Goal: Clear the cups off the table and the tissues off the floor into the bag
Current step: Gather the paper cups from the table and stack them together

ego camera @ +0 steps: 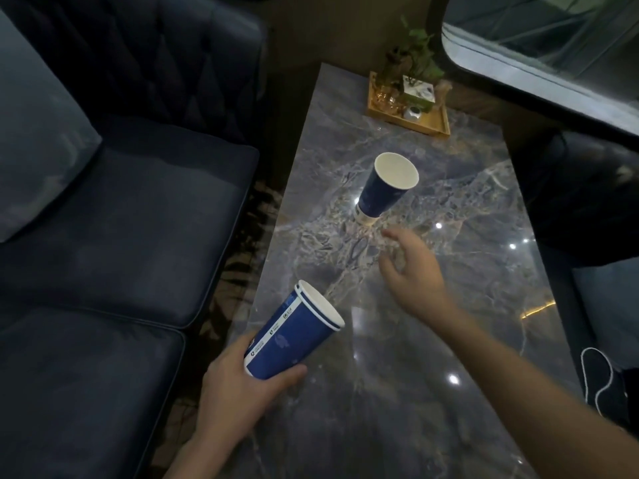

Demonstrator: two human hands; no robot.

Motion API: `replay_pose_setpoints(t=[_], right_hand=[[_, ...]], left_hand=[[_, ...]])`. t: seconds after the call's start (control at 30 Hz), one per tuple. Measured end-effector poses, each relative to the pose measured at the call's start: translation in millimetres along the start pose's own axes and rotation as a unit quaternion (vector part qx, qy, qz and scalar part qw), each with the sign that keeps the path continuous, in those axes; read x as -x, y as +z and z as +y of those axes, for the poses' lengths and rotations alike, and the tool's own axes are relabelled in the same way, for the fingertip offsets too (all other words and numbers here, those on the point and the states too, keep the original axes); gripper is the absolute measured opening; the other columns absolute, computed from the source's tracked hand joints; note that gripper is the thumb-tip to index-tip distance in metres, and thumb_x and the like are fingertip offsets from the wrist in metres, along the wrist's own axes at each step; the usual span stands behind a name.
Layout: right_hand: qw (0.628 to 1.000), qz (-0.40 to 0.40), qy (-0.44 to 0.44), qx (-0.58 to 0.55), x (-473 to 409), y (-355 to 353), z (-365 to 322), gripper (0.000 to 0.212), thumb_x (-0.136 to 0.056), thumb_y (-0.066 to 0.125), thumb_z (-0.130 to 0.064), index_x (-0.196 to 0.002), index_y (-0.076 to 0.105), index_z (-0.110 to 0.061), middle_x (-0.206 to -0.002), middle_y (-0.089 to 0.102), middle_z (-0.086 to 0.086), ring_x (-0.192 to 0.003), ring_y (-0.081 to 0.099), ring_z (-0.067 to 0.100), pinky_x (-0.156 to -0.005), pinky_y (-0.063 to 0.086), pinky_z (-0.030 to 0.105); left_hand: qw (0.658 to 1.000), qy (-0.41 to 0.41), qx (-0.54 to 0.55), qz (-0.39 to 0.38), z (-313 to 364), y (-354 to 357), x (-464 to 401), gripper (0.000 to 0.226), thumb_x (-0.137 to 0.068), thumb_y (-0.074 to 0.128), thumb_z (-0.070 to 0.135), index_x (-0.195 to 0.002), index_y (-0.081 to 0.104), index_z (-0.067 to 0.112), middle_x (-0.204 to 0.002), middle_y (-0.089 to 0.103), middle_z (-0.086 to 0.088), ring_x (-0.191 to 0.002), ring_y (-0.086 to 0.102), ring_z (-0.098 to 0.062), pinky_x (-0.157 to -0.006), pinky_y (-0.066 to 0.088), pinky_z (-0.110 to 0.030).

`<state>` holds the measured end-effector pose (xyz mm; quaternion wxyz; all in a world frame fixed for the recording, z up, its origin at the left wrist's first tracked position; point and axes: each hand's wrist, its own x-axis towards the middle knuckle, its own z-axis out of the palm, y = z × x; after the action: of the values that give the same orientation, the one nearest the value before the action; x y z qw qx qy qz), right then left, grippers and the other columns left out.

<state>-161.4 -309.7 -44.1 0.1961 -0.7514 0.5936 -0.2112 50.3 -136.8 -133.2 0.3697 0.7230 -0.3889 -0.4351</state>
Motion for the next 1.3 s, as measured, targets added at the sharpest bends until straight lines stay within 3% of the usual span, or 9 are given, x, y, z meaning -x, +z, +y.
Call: replay_pose_setpoints(t=[0.2, 0.27, 0.43, 0.9, 1.0, 1.1, 1.23, 1.3], right_hand=[[0.992, -0.027, -0.003, 0.121, -73, 0, 15, 0.047, -0.089, 0.053, -0.011, -0.135, 0.044, -0.005, -0.153, 0.029, 0.01, -0.139, 0.032, 0.026, -0.113, 0.029, 0.037], [0.986, -0.043, -0.01, 0.163, -86, 0, 19, 0.048, -0.089, 0.055, -0.014, -0.135, 0.046, -0.005, -0.153, 0.029, 0.011, -0.139, 0.032, 0.028, -0.114, 0.029, 0.04], [0.981, -0.057, -0.016, 0.187, -95, -1, 21, 0.043, -0.085, 0.057, -0.014, -0.126, 0.055, -0.002, -0.128, 0.053, 0.014, -0.118, 0.05, 0.031, -0.103, 0.04, 0.042], [0.989, -0.048, -0.03, 0.136, -29, -28, -2, 0.033, -0.088, 0.054, -0.011, -0.119, 0.06, -0.002, -0.123, 0.057, 0.012, -0.113, 0.054, 0.028, -0.096, 0.04, 0.032], [0.994, -0.021, -0.041, 0.101, -2, -44, -11, 0.026, -0.088, 0.054, -0.009, -0.111, 0.064, -0.004, -0.116, 0.059, 0.011, -0.109, 0.055, 0.024, -0.091, 0.038, 0.026], [0.996, 0.02, -0.055, 0.07, 30, -60, -20, 0.012, -0.087, 0.058, -0.007, -0.096, 0.065, -0.009, -0.099, 0.059, 0.005, -0.092, 0.054, 0.015, -0.078, 0.032, 0.017], [0.994, 0.075, -0.074, 0.006, 79, -78, -26, 0.009, -0.086, 0.061, -0.006, -0.081, 0.059, -0.013, -0.082, 0.059, 0.002, -0.08, 0.056, 0.018, -0.072, 0.042, 0.029], [0.993, 0.095, -0.069, -0.024, 106, -85, -30, 0.012, -0.086, 0.063, -0.005, -0.079, 0.059, -0.013, -0.079, 0.058, -0.001, -0.078, 0.056, 0.014, -0.072, 0.043, 0.026]], left_hand=[[1.0, -0.007, 0.011, -0.003, -6, -2, -8, 0.058, -0.044, 0.091, 0.056, -0.096, 0.067, 0.044, -0.087, 0.072, 0.029, -0.079, 0.07, 0.004, -0.068, 0.057, -0.024], [1.0, -0.013, 0.011, -0.004, -9, -3, -9, 0.062, -0.043, 0.09, 0.058, -0.098, 0.067, 0.044, -0.088, 0.074, 0.026, -0.079, 0.07, 0.003, -0.068, 0.058, -0.025], [1.0, -0.022, 0.015, -0.013, -10, -4, -9, 0.065, -0.043, 0.09, 0.057, -0.102, 0.067, 0.043, -0.09, 0.074, 0.025, -0.08, 0.07, 0.005, -0.067, 0.057, -0.022], [1.0, 0.001, 0.001, -0.016, 0, -16, 31, 0.063, -0.046, 0.089, 0.056, -0.102, 0.067, 0.039, -0.09, 0.075, 0.019, -0.081, 0.069, 0.005, -0.065, 0.051, -0.016], [1.0, 0.005, 0.006, -0.016, 2, -19, 52, 0.063, -0.045, 0.09, 0.056, -0.102, 0.067, 0.038, -0.09, 0.075, 0.019, -0.081, 0.071, 0.001, -0.069, 0.058, -0.026], [1.0, 0.01, 0.011, -0.006, 1, -19, 72, 0.063, -0.044, 0.09, 0.057, -0.1, 0.068, 0.04, -0.088, 0.075, 0.021, -0.078, 0.071, 0.001, -0.07, 0.06, -0.032], [1.0, 0.01, 0.008, -0.01, 0, -20, 100, 0.068, -0.044, 0.091, 0.055, -0.106, 0.066, 0.04, -0.09, 0.075, 0.022, -0.079, 0.071, 0.003, -0.07, 0.059, -0.028], [1.0, 0.011, 0.005, -0.016, -1, -19, 112, 0.072, -0.043, 0.09, 0.058, -0.108, 0.066, 0.039, -0.091, 0.076, 0.019, -0.079, 0.071, 0.003, -0.07, 0.059, -0.027]])
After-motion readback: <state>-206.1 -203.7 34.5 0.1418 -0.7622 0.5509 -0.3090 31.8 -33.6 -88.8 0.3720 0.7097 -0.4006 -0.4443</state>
